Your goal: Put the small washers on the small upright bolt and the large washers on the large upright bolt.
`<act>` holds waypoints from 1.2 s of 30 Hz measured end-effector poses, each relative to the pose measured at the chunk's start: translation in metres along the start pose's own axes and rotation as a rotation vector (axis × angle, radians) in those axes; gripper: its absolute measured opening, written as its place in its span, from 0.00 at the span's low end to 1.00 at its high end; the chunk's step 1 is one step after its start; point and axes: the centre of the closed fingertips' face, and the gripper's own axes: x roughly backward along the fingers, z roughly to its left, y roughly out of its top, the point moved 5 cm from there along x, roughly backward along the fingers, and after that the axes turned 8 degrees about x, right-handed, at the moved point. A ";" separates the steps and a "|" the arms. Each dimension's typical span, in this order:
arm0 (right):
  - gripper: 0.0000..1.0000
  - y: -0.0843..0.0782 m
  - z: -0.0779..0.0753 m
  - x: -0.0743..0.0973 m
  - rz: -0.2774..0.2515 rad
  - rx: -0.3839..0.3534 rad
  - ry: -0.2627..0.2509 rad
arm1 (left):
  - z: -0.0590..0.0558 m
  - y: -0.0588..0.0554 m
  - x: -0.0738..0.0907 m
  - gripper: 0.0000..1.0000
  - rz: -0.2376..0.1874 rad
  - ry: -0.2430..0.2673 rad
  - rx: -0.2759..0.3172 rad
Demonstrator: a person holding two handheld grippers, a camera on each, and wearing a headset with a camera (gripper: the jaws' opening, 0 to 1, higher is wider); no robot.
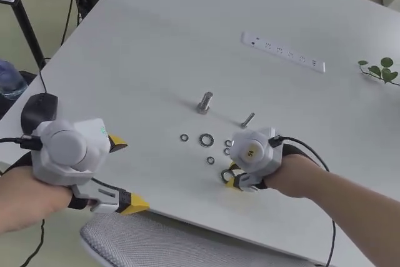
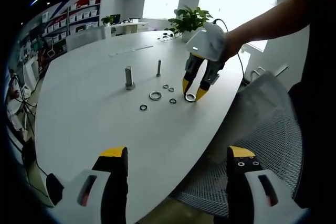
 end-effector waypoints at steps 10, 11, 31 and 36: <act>0.22 0.007 -0.003 -0.002 0.119 -0.018 0.015 | 0.001 0.001 0.002 0.73 0.005 0.011 -0.003; 0.21 0.006 -0.002 -0.001 0.116 -0.022 0.016 | 0.001 0.001 0.003 0.72 0.006 0.012 -0.004; 0.20 0.001 -0.003 0.002 0.037 -0.072 0.040 | -0.004 0.005 0.003 0.73 -0.011 0.013 0.002; 0.20 -0.002 -0.003 0.004 0.041 -0.087 0.048 | -0.002 0.006 0.003 0.71 -0.012 0.012 -0.007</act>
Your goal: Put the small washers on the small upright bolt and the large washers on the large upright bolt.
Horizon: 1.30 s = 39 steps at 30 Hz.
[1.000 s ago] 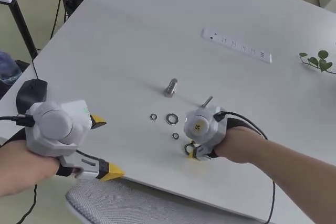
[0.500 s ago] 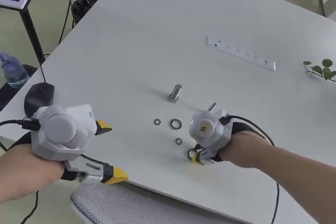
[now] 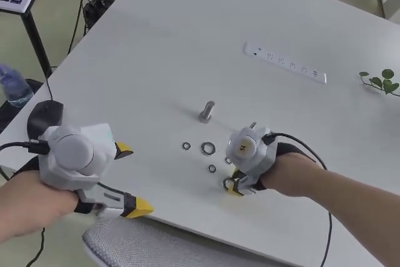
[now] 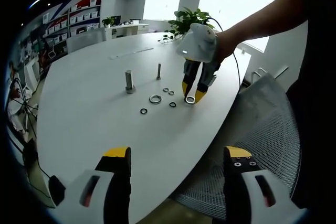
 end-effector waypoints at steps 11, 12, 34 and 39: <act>0.21 -0.003 -0.006 0.014 -0.017 -0.041 0.011 | 0.005 0.005 0.000 0.72 -0.009 0.005 0.000; 0.21 -0.003 -0.007 0.015 -0.018 -0.044 0.012 | 0.005 0.005 -0.001 0.72 -0.011 0.004 -0.002; 0.21 0.003 -0.030 0.051 -0.026 -0.030 -0.019 | 0.008 0.002 -0.006 0.83 0.009 -0.005 -0.004; 0.21 0.006 -0.041 0.060 -0.036 -0.036 -0.028 | 0.006 0.002 -0.008 0.82 0.011 -0.007 -0.003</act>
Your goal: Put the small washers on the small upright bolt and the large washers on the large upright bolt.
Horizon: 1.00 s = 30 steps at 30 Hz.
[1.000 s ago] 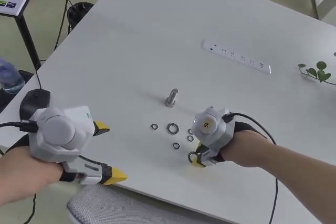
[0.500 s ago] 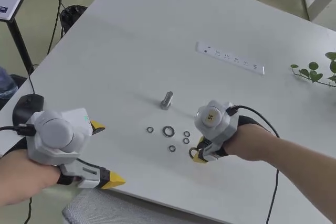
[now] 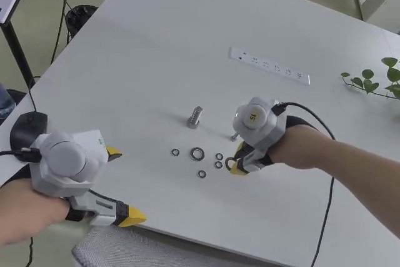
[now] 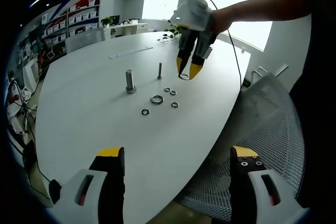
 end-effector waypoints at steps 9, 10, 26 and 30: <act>0.21 0.010 -0.021 0.010 -0.005 0.007 -0.020 | 0.002 0.000 0.000 0.84 -0.011 0.014 0.012; 0.21 0.012 -0.024 0.012 -0.008 0.008 -0.021 | 0.002 0.000 0.000 0.85 -0.011 0.015 0.014; 0.21 0.038 -0.049 0.017 -0.017 0.022 -0.029 | 0.007 -0.004 0.000 0.83 -0.009 0.022 0.031; 0.21 0.043 -0.055 0.019 -0.023 0.022 -0.034 | 0.009 -0.003 0.000 0.85 -0.016 0.031 0.029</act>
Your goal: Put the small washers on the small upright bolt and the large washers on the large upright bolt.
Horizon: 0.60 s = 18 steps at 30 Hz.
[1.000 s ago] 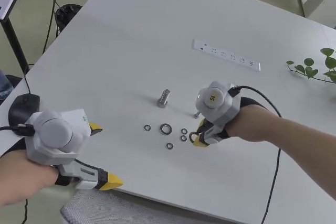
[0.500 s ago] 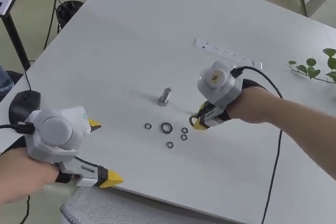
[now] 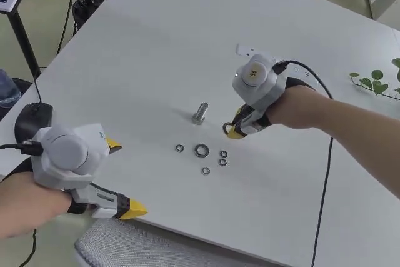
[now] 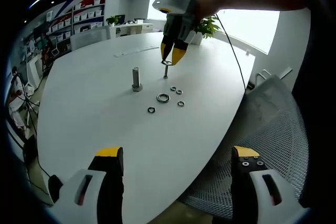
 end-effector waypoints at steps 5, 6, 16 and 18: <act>0.21 0.002 -0.008 0.000 -0.006 -0.005 -0.003 | 0.003 0.003 -0.001 0.85 -0.006 0.006 -0.001; 0.21 0.003 -0.009 -0.001 -0.007 -0.005 -0.001 | 0.003 0.003 -0.001 0.85 -0.005 0.006 0.001; 0.21 0.013 -0.016 -0.003 -0.008 0.017 0.002 | 0.007 0.001 -0.003 0.86 -0.008 0.014 0.000; 0.21 0.016 -0.019 -0.003 -0.009 0.019 -0.001 | 0.007 0.002 -0.003 0.86 -0.013 0.014 -0.002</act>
